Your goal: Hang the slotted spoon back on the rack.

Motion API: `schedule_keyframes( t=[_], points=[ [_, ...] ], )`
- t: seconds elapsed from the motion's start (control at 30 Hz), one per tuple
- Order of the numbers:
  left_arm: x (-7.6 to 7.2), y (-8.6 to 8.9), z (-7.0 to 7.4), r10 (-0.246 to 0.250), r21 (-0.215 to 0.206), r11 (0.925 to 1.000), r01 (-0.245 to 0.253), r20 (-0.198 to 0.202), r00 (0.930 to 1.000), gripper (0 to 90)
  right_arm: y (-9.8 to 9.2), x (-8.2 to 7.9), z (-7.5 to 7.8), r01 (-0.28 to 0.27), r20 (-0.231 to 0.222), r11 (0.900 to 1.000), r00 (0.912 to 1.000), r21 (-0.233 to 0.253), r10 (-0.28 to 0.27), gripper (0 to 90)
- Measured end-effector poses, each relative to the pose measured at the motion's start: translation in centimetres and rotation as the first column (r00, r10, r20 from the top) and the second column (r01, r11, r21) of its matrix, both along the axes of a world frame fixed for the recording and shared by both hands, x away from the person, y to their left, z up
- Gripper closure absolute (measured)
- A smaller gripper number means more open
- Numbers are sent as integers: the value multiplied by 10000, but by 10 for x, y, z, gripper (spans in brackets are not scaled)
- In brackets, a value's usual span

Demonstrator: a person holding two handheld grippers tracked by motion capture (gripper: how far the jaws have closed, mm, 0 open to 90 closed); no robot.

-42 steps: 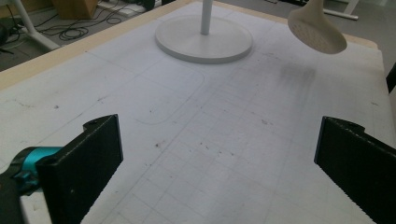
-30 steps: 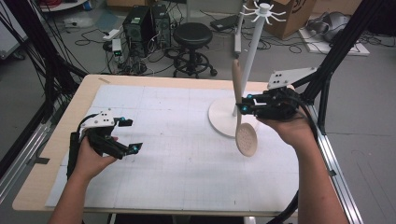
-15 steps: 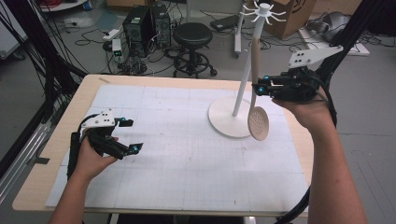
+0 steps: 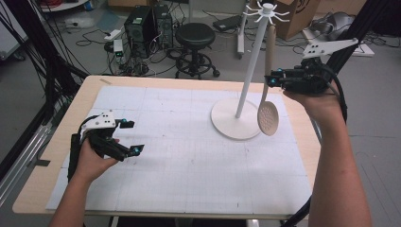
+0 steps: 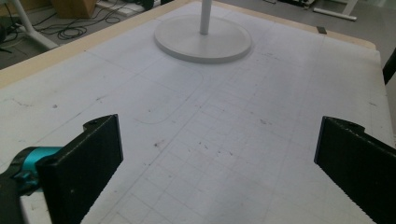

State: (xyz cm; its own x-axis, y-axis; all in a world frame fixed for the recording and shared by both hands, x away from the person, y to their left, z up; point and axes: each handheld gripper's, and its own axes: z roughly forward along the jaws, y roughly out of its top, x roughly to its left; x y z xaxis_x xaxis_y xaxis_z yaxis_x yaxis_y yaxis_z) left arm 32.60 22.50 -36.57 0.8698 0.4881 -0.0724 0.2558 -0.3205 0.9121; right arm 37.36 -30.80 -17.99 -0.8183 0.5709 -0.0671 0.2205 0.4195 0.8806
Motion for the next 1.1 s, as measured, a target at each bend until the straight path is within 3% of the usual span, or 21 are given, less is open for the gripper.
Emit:
schedule_keyframes(
  t=[0.33, 0.6, 0.67, 1.1],
  points=[
    [0, 1, 0, 37, -66, 10000, -37, -1, 10000, 17, -12, 3, -1, 596, -152, 9982, 9981, -36, -597, 764],
    [0, 0, 0, 7, -2, 10000, -7, 11, 10000, 17, -5, 8, 2, 741, -188, 9968, 9970, -305, -747, 764],
    [0, 1, 0, 21, -23, 10000, -21, -12, 10000, 17, -4, 10, 4, 810, -66, 9963, 9967, -275, -812, 764],
    [0, 1, 0, 50, -2, 10000, -50, -32, 10000, 17, -4, 15, 4, 1270, -293, 9914, 9913, -325, -1280, 764]
  ],
)
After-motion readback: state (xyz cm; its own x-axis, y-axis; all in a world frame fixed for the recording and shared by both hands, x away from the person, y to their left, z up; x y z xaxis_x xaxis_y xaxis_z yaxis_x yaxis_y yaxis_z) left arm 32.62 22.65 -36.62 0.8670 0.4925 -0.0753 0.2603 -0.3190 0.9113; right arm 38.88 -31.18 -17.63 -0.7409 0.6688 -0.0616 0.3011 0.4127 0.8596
